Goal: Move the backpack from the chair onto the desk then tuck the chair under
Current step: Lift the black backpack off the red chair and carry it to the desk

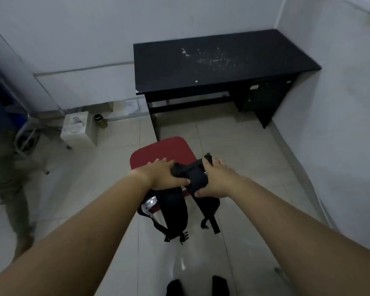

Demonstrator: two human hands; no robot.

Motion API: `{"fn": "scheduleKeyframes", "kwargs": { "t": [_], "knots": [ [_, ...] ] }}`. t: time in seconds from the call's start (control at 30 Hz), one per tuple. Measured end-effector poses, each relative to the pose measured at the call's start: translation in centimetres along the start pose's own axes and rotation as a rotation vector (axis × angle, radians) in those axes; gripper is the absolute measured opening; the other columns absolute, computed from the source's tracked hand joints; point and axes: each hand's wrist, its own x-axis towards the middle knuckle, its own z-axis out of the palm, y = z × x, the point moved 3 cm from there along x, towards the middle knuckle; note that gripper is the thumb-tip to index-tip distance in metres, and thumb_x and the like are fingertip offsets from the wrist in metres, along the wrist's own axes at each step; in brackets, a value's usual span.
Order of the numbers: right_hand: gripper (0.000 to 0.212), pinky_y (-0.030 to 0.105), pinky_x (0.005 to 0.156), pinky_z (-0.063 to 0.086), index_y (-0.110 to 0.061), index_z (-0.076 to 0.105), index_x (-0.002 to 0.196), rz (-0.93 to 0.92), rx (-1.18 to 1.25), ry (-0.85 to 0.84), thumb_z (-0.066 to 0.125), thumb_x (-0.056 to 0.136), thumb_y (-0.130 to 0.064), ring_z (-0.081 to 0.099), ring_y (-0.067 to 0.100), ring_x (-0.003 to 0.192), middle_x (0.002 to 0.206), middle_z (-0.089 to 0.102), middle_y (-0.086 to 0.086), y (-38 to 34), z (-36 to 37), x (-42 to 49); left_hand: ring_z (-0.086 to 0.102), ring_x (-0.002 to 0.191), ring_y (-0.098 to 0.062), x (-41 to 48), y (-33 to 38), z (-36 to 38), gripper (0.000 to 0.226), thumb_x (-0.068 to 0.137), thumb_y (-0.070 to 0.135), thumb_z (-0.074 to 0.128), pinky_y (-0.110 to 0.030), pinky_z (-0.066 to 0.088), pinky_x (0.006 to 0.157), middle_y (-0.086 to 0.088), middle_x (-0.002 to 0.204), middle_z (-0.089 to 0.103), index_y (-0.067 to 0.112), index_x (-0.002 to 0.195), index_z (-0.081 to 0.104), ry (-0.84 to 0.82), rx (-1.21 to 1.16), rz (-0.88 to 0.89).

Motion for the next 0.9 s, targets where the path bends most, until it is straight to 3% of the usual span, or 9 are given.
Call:
{"fn": "scheduleKeyframes", "kwargs": {
  "t": [0.1, 0.23, 0.4, 0.5, 0.63, 0.77, 0.9],
  "knots": [
    [0.128, 0.056, 0.123, 0.009, -0.02, -0.012, 0.158, 0.025, 0.025, 0.012, 0.076, 0.074, -0.058, -0.012, 0.034, 0.153, 0.166, -0.017, 0.013, 0.0, 2.7, 0.2, 0.015, 0.149, -0.03, 0.3, -1.0, 1.6, 0.116, 0.059, 0.088, 0.056, -0.053, 0.016, 0.121, -0.003, 0.163, 0.018, 0.033, 0.154, 0.017, -0.069, 0.021, 0.031],
    [0.129, 0.056, 0.122, 0.007, -0.018, -0.008, 0.158, 0.047, 0.035, 0.191, 0.078, 0.07, -0.058, -0.015, 0.039, 0.152, 0.165, -0.018, 0.014, -0.4, 5.3, 0.9, 0.025, 0.146, -0.026, 1.1, -2.3, 3.8, 0.125, 0.054, 0.084, 0.064, -0.047, 0.025, 0.119, 0.0, 0.16, 0.025, 0.032, 0.155, 0.011, -0.087, -0.028, 0.027],
    [0.108, 0.053, 0.124, 0.012, -0.017, 0.014, 0.155, 0.012, 0.002, 0.334, 0.08, 0.073, -0.042, 0.0, 0.039, 0.152, 0.166, 0.005, 0.012, 0.0, 5.6, 1.9, 0.054, 0.122, -0.021, 2.7, -2.8, 4.5, 0.104, 0.059, 0.068, 0.077, -0.037, 0.046, 0.103, 0.004, 0.139, 0.051, 0.032, 0.145, 0.032, -0.101, -0.147, 0.055],
    [0.106, 0.045, 0.119, 0.028, -0.017, 0.021, 0.153, -0.052, -0.089, 0.305, 0.083, 0.069, -0.032, 0.022, 0.034, 0.145, 0.159, 0.025, 0.007, 1.0, 4.3, 2.6, 0.056, 0.12, -0.02, 3.4, -2.5, 3.2, 0.098, 0.058, 0.065, 0.079, -0.031, 0.044, 0.093, 0.008, 0.137, 0.055, 0.033, 0.141, 0.039, -0.186, -0.1, 0.05],
    [0.103, 0.039, 0.096, 0.046, -0.025, 0.022, 0.154, -0.127, -0.074, 0.148, 0.081, 0.07, -0.014, 0.044, 0.028, 0.132, 0.153, 0.035, 0.001, 3.0, 0.9, 4.1, 0.056, 0.12, -0.022, 3.8, -2.1, 0.9, 0.098, 0.057, 0.058, 0.081, -0.037, 0.046, 0.098, 0.007, 0.137, 0.055, 0.034, 0.143, 0.04, -0.274, -0.008, 0.002],
    [0.092, 0.035, 0.085, 0.048, -0.032, 0.029, 0.15, -0.2, -0.084, 0.008, 0.074, 0.074, -0.005, 0.053, 0.025, 0.12, 0.142, 0.047, -0.002, 4.1, -2.9, 5.8, 0.06, 0.112, -0.023, 4.1, -1.5, -0.2, 0.081, 0.063, 0.035, 0.08, -0.041, 0.05, 0.101, 0.004, 0.126, 0.06, 0.033, 0.137, 0.047, -0.371, -0.083, -0.036],
    [0.083, 0.032, 0.077, 0.042, -0.03, 0.036, 0.144, -0.23, -0.102, -0.038, 0.073, 0.075, -0.001, 0.054, 0.023, 0.105, 0.13, 0.055, 0.001, 4.1, -4.5, 7.7, 0.064, 0.104, -0.023, 5.6, -1.2, -1.7, 0.06, 0.066, 0.023, 0.077, -0.042, 0.052, 0.098, 0.003, 0.111, 0.065, 0.028, 0.122, 0.056, -0.354, -0.063, -0.065]
  ]
}}
